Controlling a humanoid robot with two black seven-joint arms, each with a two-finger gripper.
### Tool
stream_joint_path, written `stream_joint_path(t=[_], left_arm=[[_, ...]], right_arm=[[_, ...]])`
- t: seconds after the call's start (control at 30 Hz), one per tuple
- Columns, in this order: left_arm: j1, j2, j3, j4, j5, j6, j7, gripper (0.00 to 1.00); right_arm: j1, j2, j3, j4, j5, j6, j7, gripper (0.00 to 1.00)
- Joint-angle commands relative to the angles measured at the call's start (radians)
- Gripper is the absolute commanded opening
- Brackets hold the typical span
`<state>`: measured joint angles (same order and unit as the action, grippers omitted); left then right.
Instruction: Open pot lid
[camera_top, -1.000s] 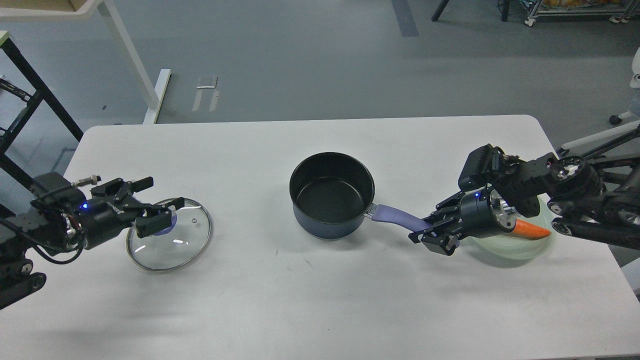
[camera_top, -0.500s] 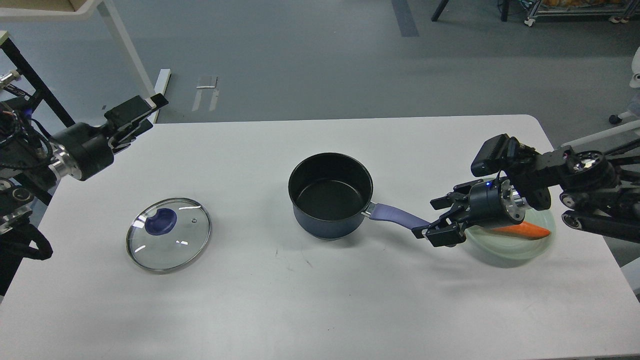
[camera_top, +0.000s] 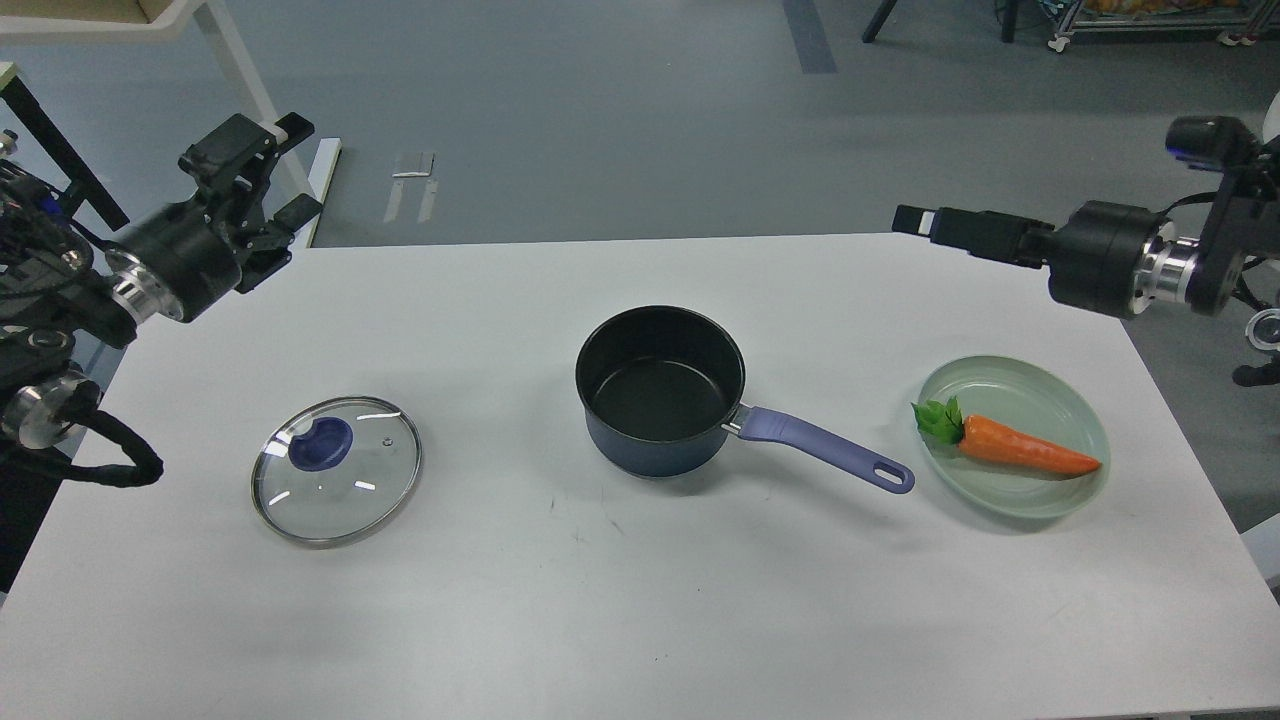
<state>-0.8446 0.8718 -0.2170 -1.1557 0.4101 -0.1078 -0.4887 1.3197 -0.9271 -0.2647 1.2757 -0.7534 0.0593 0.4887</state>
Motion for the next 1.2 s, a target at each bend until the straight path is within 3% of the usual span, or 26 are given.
stream_joint_path(t=[0.0,0.27,0.4,0.5,0.6,0.67,0.9,1.17], left_arm=[[0.012,-0.051,-0.018,0.017,-0.005,0.002,0.0,0.99],[0.087,-0.218,-0.172,0.151,-0.129,0.0,0.0,0.99],[0.146,-0.304,-0.274,0.183,-0.137,-0.024,0.0,0.99],[0.222,-0.367,-0.362,0.186,-0.154,-0.078,0.091,0.99],[0.28,-0.41,-0.438,0.191,-0.172,-0.154,0.203,0.99],[0.318,-0.425,-0.485,0.192,-0.188,-0.191,0.239,0.99],[0.354,-0.419,-0.532,0.195,-0.189,-0.329,0.231,0.99],[0.352,-0.421,-0.559,0.194,-0.191,-0.336,0.203,0.99]], right_arm=[[-0.109,-0.027,0.116,-0.004,0.277,-0.007,0.0,0.98],[-0.272,-0.006,0.26,-0.033,0.745,-0.013,0.0,0.99],[-0.339,0.062,0.298,-0.065,0.91,0.001,0.0,0.99],[-0.417,0.129,0.366,-0.097,0.942,0.054,0.0,0.99],[-0.5,0.175,0.439,-0.121,0.942,0.21,0.0,1.0],[-0.534,0.198,0.453,-0.142,0.944,0.312,0.0,1.0],[-0.582,0.223,0.44,-0.176,0.931,0.425,0.0,1.0],[-0.583,0.238,0.479,-0.177,0.925,0.419,0.0,1.0]])
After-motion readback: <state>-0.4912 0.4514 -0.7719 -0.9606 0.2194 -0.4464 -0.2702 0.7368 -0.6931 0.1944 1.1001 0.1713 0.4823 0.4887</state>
